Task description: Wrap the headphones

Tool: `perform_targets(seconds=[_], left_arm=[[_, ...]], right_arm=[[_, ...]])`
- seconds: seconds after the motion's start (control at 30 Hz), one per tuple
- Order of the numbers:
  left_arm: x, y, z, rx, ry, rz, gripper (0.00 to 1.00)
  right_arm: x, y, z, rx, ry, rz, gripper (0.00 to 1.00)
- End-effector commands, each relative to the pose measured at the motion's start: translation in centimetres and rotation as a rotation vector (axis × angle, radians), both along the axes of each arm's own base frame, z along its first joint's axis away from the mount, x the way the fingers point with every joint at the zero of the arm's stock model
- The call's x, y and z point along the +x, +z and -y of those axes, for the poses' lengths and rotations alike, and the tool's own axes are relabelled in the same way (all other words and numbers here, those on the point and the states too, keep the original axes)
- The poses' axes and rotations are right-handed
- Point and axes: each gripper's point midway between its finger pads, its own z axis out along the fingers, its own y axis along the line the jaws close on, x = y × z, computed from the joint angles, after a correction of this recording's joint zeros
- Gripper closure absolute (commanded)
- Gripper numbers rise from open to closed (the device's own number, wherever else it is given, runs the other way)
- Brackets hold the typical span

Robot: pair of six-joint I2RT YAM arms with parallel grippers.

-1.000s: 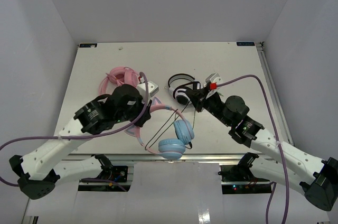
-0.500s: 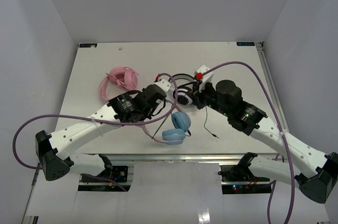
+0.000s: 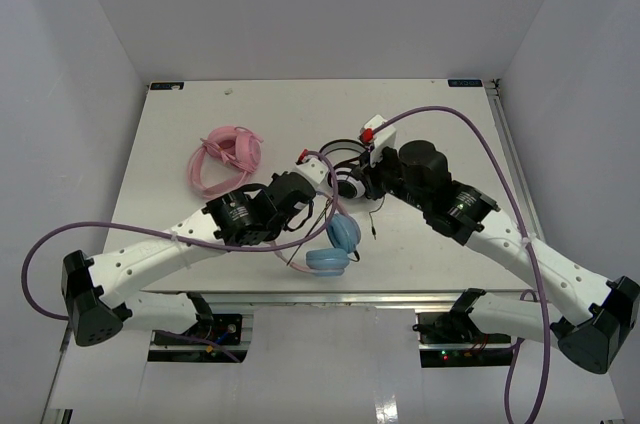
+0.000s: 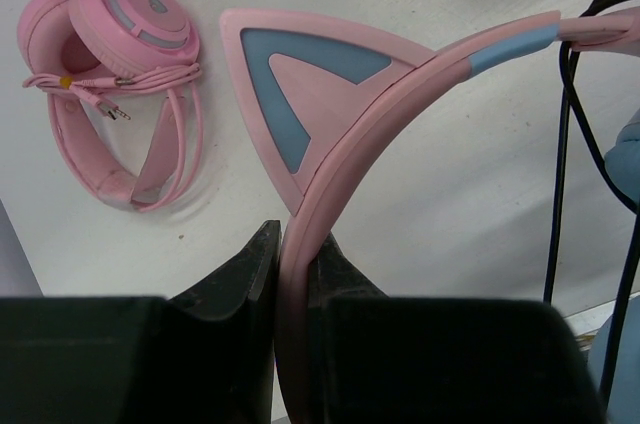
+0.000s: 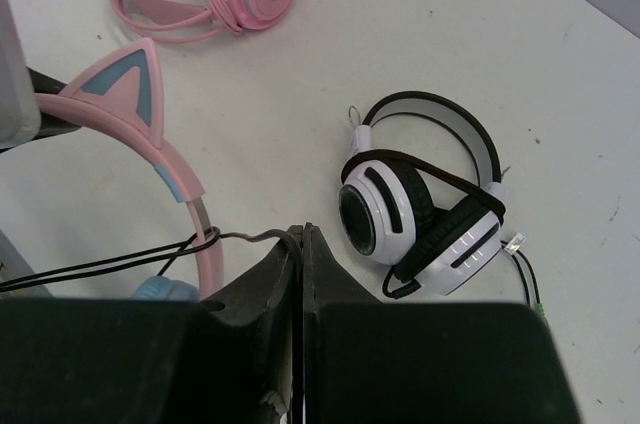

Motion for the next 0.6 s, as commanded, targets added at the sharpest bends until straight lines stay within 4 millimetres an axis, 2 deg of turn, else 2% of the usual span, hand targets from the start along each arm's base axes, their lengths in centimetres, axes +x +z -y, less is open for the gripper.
perform_targets(seconds=[0.0,0.2,0.47,0.57], left_arm=[[1.1,1.0,0.3,-0.046,0.070,0.061,1.00],[1.6,0.4,0.6,-0.024,0.144,0.037,1.00],[2.4,0.1,1.2,-0.063,0.222,0.013,1.00],[3.2,0.9,0.6,-0.124,0.323,0.013,1.00]], right_arm=[[-0.5,4.1,-1.1,0.098,0.060,0.044,0.92],[-4.6,4.1,-3.2,0.195,0.265,-0.044,0.92],[-7.2,3.6,-4.3,0.280,0.385,-0.091,0.92],[-8.6,2.5,-4.6,0.306,0.429,-0.134,0.92]])
